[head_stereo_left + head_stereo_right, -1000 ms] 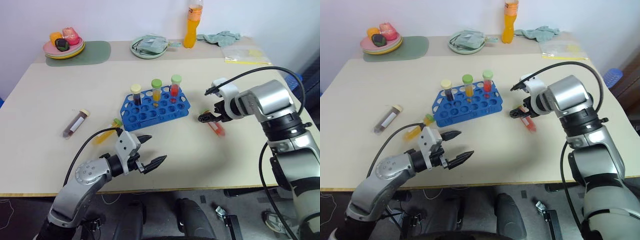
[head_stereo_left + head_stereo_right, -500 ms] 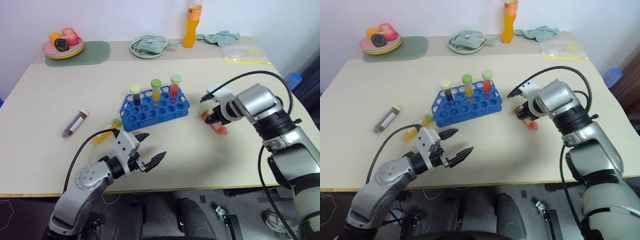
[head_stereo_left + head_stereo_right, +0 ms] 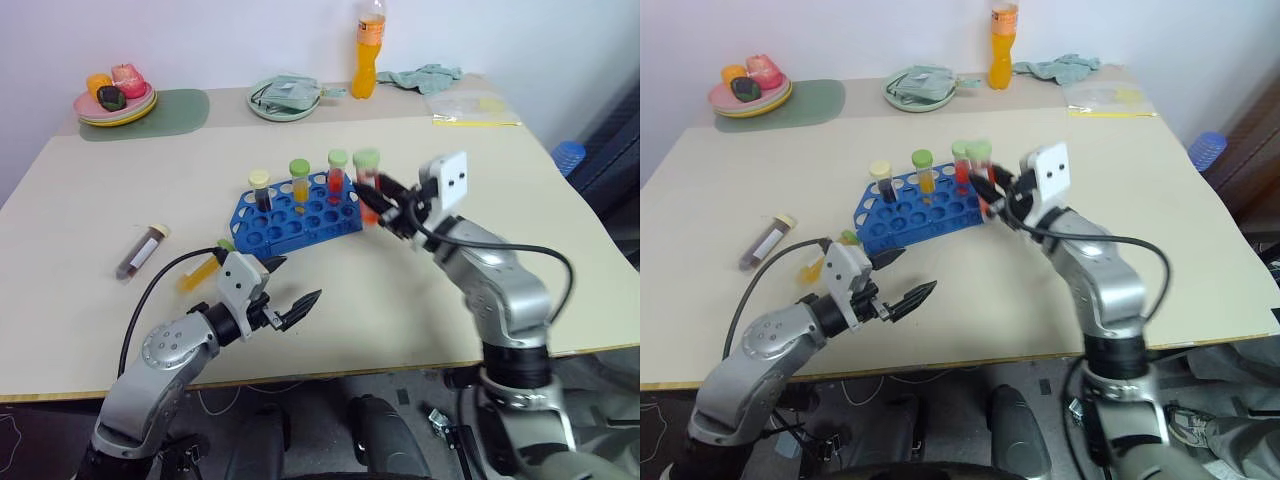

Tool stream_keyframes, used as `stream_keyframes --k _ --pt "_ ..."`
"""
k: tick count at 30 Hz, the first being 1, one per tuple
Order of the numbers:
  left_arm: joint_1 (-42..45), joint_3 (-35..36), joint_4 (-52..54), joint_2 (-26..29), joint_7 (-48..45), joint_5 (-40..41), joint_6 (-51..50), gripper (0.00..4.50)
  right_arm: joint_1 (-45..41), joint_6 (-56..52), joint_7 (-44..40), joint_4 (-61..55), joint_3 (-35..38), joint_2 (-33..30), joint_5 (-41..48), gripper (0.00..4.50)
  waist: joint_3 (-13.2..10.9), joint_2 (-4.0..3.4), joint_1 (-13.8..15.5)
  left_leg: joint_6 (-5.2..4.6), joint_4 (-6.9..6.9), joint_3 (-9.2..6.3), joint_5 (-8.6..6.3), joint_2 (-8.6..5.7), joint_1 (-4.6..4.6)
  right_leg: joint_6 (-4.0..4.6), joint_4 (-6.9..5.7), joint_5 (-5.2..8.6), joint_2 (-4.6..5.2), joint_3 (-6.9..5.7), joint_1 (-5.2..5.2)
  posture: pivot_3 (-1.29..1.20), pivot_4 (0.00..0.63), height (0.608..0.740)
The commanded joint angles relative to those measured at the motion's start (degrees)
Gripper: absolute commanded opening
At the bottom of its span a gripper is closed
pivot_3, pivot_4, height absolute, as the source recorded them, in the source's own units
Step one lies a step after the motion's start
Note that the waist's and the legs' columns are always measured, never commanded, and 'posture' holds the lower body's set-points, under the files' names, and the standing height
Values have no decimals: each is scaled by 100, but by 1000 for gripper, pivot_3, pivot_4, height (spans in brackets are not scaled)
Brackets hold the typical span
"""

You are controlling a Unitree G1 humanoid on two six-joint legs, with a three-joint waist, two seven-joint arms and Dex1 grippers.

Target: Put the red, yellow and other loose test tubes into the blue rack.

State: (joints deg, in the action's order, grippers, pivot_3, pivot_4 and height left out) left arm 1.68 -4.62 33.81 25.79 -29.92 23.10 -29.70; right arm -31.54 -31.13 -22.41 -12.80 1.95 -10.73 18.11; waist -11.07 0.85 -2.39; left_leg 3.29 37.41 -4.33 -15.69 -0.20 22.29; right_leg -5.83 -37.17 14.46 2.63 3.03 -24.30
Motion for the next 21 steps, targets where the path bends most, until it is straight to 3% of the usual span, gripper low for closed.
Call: stream_keyframes --k 1,9,21 --pt "251 54 282 -22 101 129 -222 4500 -186 762 441 636 80 377 -239 812 0 1 10 1 -1 0 1 -2 2 0 0 0 3 0 -1 0 150 740" --pt "307 223 610 58 202 385 -624 4500 -369 1508 421 1613 -67 662 -377 812 -1 -2 -17 4 -16 -1 2 -2 2 0 0 0 3 1 -10 0 150 740" --pt "-41 144 398 16 139 202 -207 4500 -731 2351 601 2830 -40 911 -554 812 0 -3 -14 7 -16 -1 4 -3 1 1 -2 0 4 1 -10 0 150 740"
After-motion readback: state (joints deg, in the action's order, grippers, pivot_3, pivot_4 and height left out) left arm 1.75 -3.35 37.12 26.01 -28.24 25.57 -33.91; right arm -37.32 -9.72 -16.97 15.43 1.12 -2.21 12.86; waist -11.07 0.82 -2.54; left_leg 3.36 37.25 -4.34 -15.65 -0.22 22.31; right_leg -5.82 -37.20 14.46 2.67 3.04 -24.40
